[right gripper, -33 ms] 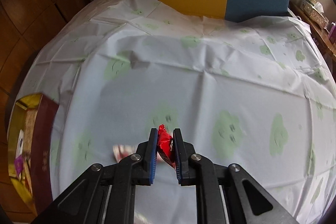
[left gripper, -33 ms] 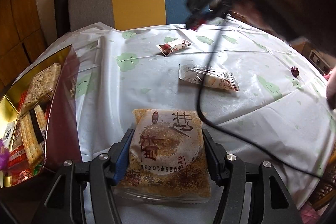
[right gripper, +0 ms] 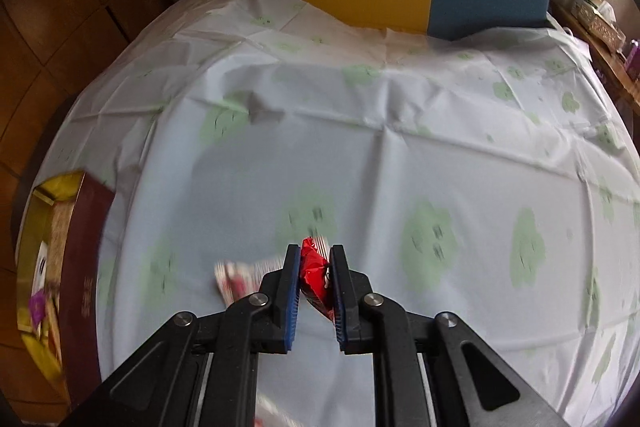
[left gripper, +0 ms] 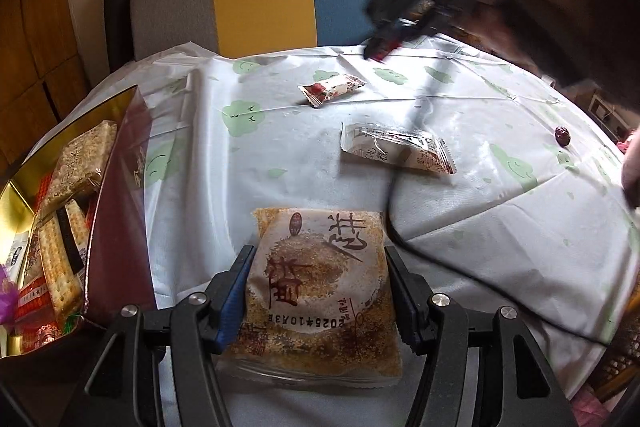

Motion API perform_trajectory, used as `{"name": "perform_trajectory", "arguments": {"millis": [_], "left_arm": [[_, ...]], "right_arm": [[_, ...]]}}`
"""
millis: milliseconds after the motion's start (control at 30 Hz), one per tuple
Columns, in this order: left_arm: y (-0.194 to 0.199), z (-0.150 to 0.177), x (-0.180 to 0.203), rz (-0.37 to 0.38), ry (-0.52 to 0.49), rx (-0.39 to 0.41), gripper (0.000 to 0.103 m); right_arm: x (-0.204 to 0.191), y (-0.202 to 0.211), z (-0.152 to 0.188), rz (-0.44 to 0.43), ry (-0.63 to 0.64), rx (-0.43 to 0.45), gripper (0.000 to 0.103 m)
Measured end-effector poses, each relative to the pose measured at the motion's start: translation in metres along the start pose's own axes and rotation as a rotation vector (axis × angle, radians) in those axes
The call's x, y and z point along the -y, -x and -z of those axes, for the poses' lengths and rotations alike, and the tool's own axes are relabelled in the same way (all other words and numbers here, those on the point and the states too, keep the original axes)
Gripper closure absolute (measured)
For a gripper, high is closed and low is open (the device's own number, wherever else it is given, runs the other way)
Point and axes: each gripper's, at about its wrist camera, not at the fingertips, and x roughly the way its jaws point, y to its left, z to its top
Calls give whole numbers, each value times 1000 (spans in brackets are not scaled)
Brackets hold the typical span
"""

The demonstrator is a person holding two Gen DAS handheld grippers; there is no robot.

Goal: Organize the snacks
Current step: 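Lift the pastry bag with the left gripper while the right gripper grasps a small red candy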

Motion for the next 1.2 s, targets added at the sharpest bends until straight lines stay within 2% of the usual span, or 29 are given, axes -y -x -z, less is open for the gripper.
{"name": "perform_trajectory", "arguments": {"millis": [167,367,633,967,1200], "left_arm": [[2,0,1,-3,-4,-5,40],[0,-5,1,-8,-8,-24,41],[-2,-20,-8,26,31,-91,43],[44,-39,-28,45,105,-2,43],[68,-47,-63,-7,192,30,43]], "right_arm": [[20,8,52,-3,-27,-70,89],[38,-1,106,20,-48,-159,89],[50,-3,109,-37,-89,-152,89],[30,-2,113,2,-21,-146,89],[8,-3,117,50,41,-137,89]]}}
